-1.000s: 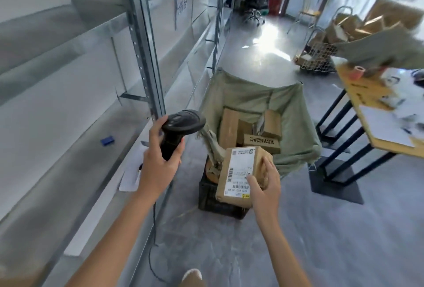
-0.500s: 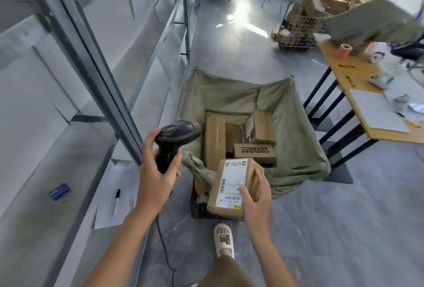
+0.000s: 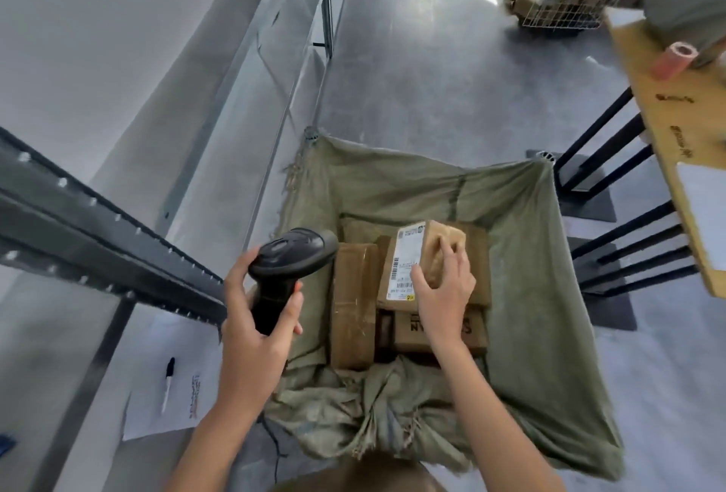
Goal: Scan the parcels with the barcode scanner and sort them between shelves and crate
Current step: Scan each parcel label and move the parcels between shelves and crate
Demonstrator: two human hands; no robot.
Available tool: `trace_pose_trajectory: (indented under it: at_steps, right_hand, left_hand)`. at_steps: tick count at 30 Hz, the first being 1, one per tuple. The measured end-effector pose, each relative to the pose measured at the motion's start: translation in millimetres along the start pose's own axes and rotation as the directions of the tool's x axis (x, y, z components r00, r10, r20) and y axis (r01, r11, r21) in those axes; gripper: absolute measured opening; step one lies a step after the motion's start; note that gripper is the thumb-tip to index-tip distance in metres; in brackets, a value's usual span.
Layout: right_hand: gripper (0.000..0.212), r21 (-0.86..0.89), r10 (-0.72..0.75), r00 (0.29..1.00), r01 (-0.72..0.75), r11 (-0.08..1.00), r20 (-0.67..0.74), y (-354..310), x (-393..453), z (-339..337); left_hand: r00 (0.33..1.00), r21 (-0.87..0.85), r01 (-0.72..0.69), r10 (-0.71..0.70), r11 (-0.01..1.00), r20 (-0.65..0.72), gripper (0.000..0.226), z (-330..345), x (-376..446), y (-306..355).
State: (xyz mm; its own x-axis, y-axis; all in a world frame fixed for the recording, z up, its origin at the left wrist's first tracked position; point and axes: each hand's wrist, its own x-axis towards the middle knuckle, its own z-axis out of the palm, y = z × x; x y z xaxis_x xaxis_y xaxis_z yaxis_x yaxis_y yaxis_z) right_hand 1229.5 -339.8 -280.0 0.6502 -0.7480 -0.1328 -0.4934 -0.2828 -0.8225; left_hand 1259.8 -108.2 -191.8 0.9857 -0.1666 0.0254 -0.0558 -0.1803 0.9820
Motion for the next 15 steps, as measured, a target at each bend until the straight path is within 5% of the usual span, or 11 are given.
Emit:
trace_pose_trajectory:
  at_steps: [4,8,11,15]
  right_hand:
    - [0.07,-0.298,-0.073,0.987,0.113,0.948,0.141,20.5,51.6,46.4]
    - [0.085,-0.463,0.188,0.833,0.09,0.882,0.52,48.6,67.4,90.2]
    - [0.088,-0.484,0.279,0.81,0.006,0.875,0.516,57.6,76.8,93.6]
    - [0.085,-0.503,0.191,0.84,0.11,0.857,0.509,59.4,78.5,81.5]
  left_hand:
    - [0.996,-0.003,0.078,-0.078,0.997,-0.053,0.065,11.3,17.5,-7.0]
    - [0.985,0.017,0.13,-0.127,0.991,-0.119,0.069,12.5,24.3,-9.2]
    - [0.978,0.041,0.149,-0.142,0.988,-0.154,0.072,9.6,26.0,-10.9]
    - [0.967,0.03,0.164,-0.155,0.986,-0.2,0.069,7.5,24.3,-11.3]
